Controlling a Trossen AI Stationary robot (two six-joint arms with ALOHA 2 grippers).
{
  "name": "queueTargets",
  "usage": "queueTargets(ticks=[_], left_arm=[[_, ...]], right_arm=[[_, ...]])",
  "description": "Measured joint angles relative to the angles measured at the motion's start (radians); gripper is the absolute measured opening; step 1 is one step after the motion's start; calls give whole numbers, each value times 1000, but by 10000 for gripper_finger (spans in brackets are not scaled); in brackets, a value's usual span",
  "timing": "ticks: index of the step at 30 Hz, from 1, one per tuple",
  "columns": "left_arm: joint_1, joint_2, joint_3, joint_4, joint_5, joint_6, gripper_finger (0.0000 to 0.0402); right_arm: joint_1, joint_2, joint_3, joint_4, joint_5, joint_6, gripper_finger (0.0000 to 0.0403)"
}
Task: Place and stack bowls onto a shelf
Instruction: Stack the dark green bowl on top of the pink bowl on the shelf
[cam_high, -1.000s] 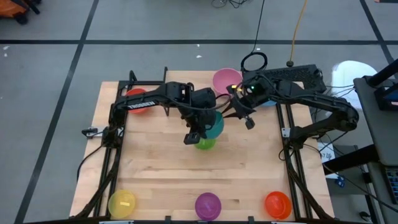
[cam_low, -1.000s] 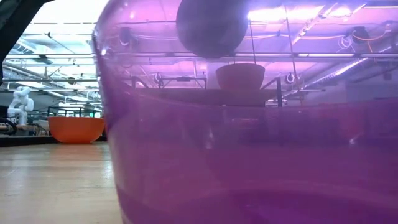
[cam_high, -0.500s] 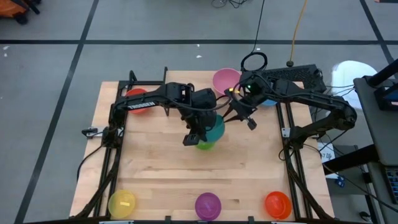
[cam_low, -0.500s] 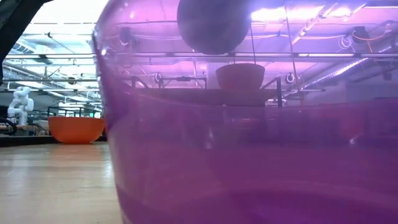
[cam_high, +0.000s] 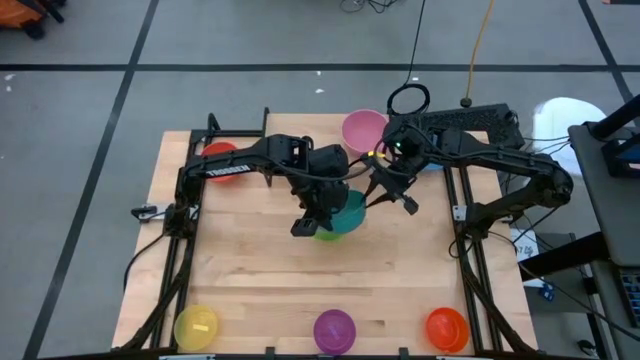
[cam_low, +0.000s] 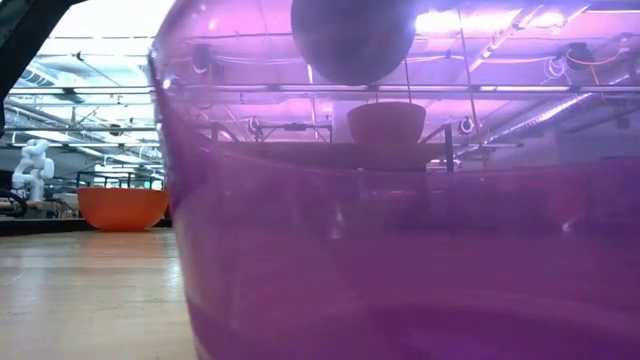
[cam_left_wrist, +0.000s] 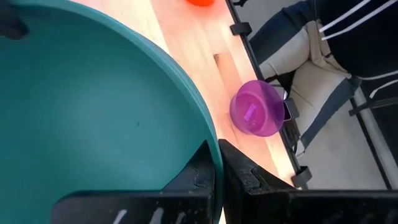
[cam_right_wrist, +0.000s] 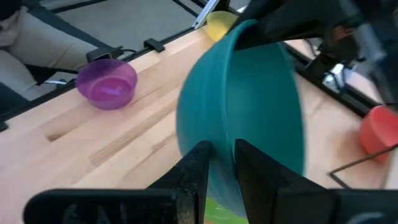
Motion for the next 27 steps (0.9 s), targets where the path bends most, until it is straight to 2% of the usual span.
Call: queueTargets(ticks=[10,16,22,27], left_arm=[[16,-5,0,-5,-28,50,4],[18,-8,0,-6,-62,60,5],[20,-19,5,27,-67,61,33],[20,-44,4,39,-124,62,53]], right_arm=[[50,37,0,-7,22,-5,48],[52,38,-2,-16,69,-101,8],[52,40,-5,-10,97,-123,1],[52,39,-5,-1,167,-123,0]])
